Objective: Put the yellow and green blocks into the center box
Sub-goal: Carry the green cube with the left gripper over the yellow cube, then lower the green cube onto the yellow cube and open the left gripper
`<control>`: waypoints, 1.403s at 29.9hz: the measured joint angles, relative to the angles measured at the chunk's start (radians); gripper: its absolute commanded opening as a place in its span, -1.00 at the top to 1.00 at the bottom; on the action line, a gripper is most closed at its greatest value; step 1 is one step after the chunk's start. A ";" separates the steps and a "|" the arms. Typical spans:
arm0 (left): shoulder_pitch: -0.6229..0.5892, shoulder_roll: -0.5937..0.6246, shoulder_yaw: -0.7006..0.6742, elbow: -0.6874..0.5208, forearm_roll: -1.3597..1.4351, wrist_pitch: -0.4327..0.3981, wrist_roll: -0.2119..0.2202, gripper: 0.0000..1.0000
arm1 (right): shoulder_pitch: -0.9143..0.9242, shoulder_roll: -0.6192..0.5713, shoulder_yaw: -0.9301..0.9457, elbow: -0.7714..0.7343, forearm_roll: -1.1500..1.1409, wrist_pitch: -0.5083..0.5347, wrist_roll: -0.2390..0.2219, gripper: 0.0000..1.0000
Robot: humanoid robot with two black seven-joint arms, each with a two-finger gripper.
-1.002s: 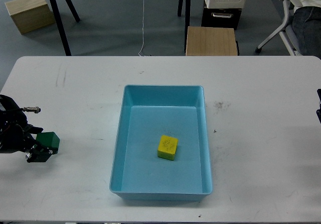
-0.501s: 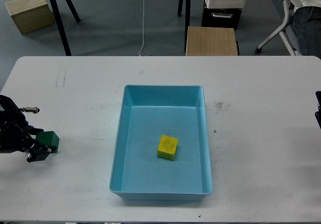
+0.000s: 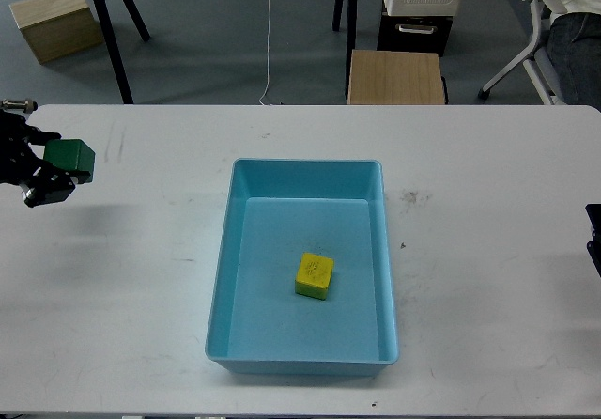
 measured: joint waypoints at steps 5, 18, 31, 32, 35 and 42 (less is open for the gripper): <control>-0.079 -0.012 -0.001 -0.162 -0.017 -0.005 0.000 0.19 | -0.031 -0.003 0.005 -0.008 0.000 -0.015 0.001 -0.93; -0.236 -0.467 0.023 -0.219 -0.003 -0.155 0.000 0.19 | -0.050 0.004 -0.001 -0.030 0.000 -0.031 0.001 -0.93; -0.174 -0.651 0.165 -0.066 0.012 -0.155 0.000 0.15 | -0.048 0.005 0.000 -0.032 0.000 -0.048 0.001 -0.93; -0.170 -0.654 0.165 -0.059 0.012 -0.155 0.000 0.15 | -0.047 0.006 -0.002 -0.032 0.000 -0.048 0.001 -0.93; -0.160 -0.686 0.165 -0.022 0.012 -0.155 0.000 0.12 | -0.046 0.007 -0.009 -0.032 0.000 -0.048 0.001 -0.93; -0.121 -0.730 0.167 0.035 0.012 -0.155 0.000 -0.03 | -0.041 0.008 -0.008 -0.032 0.001 -0.050 0.000 -0.93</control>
